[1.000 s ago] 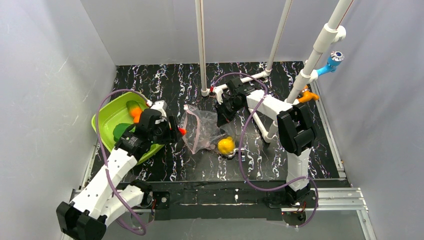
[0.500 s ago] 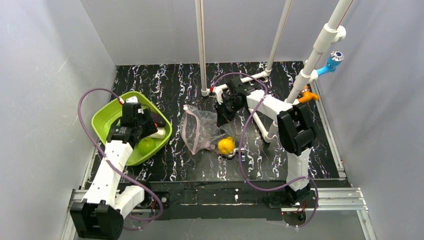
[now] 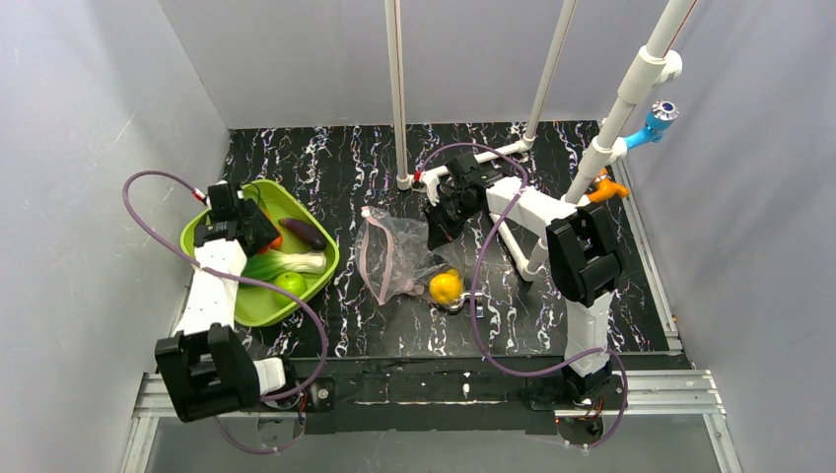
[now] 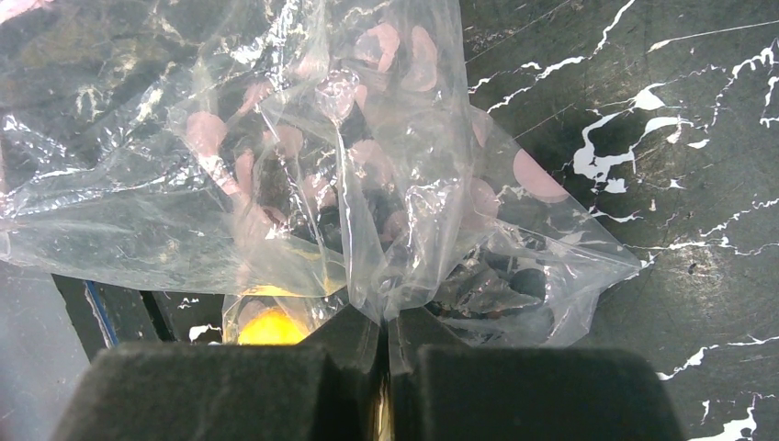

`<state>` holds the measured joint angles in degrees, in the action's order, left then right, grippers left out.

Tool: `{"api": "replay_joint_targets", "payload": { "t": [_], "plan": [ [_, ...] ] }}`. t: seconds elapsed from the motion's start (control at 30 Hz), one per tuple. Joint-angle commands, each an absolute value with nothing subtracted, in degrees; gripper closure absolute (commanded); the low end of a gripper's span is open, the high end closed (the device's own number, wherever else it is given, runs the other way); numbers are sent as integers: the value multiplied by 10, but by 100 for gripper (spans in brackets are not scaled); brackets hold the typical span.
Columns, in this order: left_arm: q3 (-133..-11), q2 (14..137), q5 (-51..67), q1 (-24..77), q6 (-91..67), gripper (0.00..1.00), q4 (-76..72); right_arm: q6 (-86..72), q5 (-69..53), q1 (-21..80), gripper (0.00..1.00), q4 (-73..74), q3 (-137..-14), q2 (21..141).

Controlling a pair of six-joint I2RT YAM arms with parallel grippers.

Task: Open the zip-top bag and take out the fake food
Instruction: Place the fake vegetable in the bin.

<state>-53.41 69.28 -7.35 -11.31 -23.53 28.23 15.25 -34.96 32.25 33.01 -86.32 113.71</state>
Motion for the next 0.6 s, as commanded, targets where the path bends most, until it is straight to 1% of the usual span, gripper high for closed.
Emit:
{"api": "replay_joint_targets", "payload": {
  "t": [0.0, 0.03, 0.1, 0.17, 0.23, 0.33, 0.5, 0.57],
  "plan": [
    [-581, 733, -63, -156, -265, 54, 276, 159, -370, 320, 94, 337, -860, 1115],
    [-588, 740, -55, -162, -265, 43, 279, 159, -370, 320, 94, 337, -861, 1115],
    [-599, 742, -40, -167, -263, 26, 283, 159, -371, 320, 94, 338, -861, 1114],
    [-599, 731, -24, -169, -259, 13, 284, 159, -372, 320, 94, 338, -862, 1114],
    [-595, 709, -2, -169, -254, 4, 285, 159, -373, 320, 93, 339, -862, 1114],
    [-587, 681, 55, -170, -244, 2, 288, 161, -375, 320, 93, 342, -863, 1113],
    [-562, 621, 227, -168, -227, 2, 294, 168, -381, 320, 91, 344, -861, 1106],
    [-542, 592, 290, -151, -234, 2, 292, 171, -385, 320, 89, 346, -861, 1106]
  ]
}}
